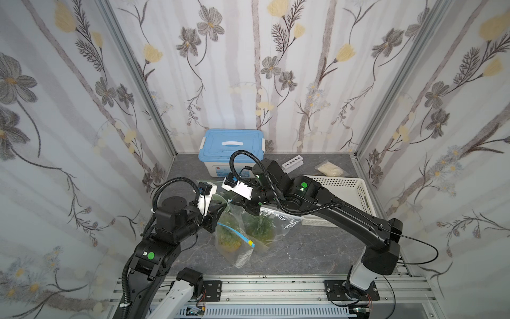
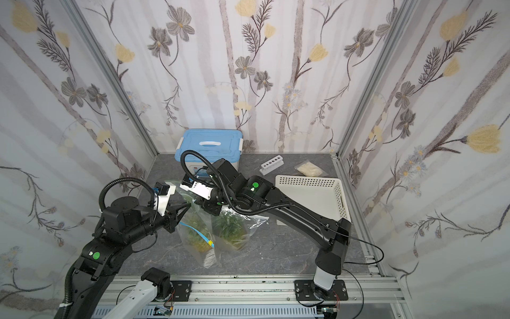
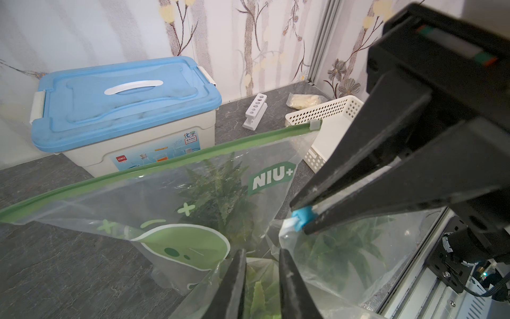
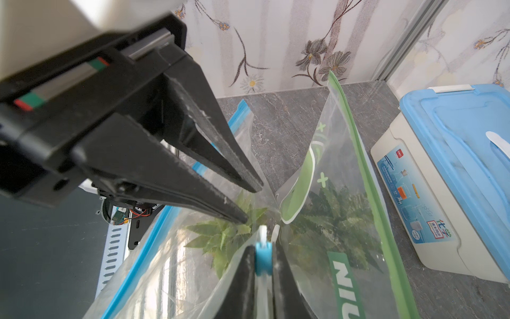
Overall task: Open the zip-top bag and take out the pineapple
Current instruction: Unzip the zipper on the zipper food storage bag.
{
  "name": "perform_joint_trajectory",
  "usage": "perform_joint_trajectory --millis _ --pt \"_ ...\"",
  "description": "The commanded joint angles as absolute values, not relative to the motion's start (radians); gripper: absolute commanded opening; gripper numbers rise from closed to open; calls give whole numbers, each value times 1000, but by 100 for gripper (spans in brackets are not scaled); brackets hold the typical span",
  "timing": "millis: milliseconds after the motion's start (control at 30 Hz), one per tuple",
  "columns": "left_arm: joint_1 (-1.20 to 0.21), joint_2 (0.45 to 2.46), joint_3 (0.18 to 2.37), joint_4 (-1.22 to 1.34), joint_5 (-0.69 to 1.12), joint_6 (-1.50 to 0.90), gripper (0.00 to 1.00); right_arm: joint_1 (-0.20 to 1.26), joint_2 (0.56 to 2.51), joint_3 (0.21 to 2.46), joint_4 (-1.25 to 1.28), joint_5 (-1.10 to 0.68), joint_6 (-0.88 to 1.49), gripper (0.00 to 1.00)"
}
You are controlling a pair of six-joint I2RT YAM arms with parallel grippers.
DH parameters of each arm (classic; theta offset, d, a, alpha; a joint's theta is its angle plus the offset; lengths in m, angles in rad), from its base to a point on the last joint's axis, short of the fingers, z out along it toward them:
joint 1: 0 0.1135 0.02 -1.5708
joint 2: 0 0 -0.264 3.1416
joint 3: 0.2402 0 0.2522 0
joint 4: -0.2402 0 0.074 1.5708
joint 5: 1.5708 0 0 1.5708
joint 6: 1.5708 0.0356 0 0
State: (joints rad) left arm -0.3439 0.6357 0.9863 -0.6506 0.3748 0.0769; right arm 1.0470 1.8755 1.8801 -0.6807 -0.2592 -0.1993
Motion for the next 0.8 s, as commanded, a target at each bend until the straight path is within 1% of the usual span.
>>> perform_joint_trajectory --millis 0,67,167,233,533,667,767 --pt "-343 637 984 -606 417 78 29 1049 1870 1885 -660 -270 -215 10" --pt "-343 633 983 -601 437 76 34 1049 1870 1884 -660 -274 -217 8" --pt "-341 625 979 -584 462 71 37 1051 1870 1880 -660 -277 -220 7" --pt "-339 623 974 -573 471 69 37 1052 1869 1877 -661 -282 -223 7" --pt "-330 647 960 -533 520 60 29 1057 1815 1786 -624 -291 -255 2" --pt "-327 650 959 -527 561 68 29 1057 1786 1744 -607 -307 -279 2" --pt "-325 650 954 -521 625 84 29 1057 1754 1701 -589 -339 -312 2"
